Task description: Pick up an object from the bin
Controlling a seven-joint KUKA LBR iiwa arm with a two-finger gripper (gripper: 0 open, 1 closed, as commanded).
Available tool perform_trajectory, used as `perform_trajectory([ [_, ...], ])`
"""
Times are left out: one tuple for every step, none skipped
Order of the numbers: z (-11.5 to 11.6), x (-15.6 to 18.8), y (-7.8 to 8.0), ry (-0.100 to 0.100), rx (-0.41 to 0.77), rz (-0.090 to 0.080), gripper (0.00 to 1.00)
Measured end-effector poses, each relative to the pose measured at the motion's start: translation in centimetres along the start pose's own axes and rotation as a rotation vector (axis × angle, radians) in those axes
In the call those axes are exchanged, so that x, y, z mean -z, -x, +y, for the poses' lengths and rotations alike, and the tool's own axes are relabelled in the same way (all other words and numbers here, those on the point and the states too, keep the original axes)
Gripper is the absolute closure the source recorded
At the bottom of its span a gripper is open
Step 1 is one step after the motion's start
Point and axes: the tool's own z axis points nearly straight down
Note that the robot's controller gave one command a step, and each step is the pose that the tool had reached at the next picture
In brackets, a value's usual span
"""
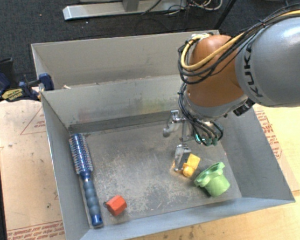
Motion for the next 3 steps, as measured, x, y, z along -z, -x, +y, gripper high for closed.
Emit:
perform_trajectory([
  [-5.0, -2.5, -1.1, -0.002, 0.085, -0.004, 0.00],
  [-7.8, 12.1, -0.2, -0.004, 0.152, -0.019, 0.00],
  [-7.7, 11.6, -0.3, -0.001, 0.153, -0.010, 1.00],
])
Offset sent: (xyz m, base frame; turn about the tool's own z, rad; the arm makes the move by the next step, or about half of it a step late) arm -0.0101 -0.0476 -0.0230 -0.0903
